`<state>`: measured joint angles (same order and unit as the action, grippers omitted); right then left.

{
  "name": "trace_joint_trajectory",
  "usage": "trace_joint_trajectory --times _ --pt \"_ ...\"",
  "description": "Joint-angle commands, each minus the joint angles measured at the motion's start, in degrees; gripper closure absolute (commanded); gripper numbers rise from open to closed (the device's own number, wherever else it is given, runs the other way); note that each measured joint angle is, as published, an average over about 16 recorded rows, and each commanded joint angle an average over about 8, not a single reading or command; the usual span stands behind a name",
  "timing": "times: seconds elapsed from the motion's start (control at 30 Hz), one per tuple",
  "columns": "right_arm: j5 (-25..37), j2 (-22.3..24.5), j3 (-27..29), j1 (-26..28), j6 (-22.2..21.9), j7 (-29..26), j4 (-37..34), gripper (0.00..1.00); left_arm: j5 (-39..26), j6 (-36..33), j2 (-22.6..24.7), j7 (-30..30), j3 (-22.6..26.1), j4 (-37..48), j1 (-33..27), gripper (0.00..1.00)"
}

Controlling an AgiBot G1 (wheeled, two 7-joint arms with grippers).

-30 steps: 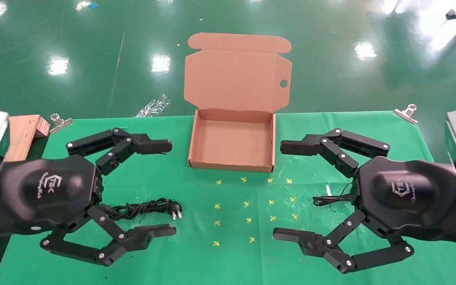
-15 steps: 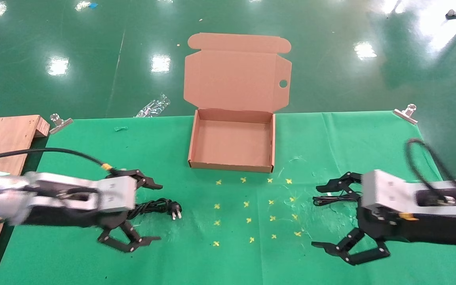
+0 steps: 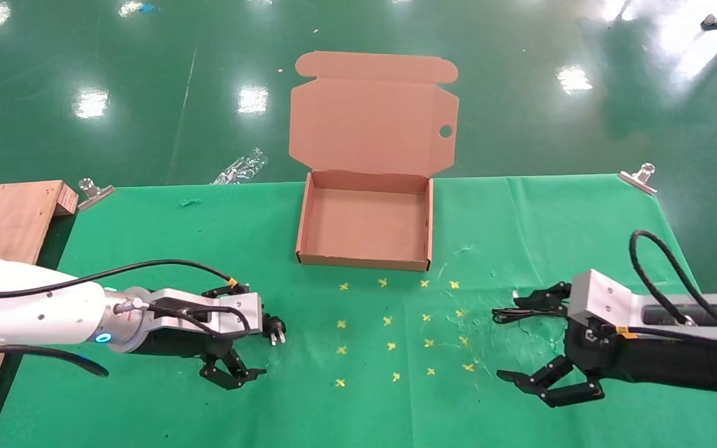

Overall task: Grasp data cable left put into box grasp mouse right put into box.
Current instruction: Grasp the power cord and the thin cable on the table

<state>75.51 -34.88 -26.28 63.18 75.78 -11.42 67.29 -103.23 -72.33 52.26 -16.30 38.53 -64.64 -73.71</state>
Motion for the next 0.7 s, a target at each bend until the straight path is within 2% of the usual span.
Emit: trace_joint_trajectory --times 0.03,0.37,0.7 --pt "-1.39 0.44 0.68 -1.49 -0.76 0.38 -0.26 0.00 -0.89 1.04 0.45 -0.13 0.17 0.91 0.23 0.00" --pt "-0.88 -1.06 0.22 -1.55 -1.22 1.50 -1.99 0.00 -4.13 3.44 1.52 1.70 0.67 8.53 -2.14 0.00" --pt "-0.77 -1.02 0.25 -1.35 -1.23 1.60 -2.43 0.00 -6.25 4.11 2.60 2.63 1.56 11.11 -3.18 0.00"
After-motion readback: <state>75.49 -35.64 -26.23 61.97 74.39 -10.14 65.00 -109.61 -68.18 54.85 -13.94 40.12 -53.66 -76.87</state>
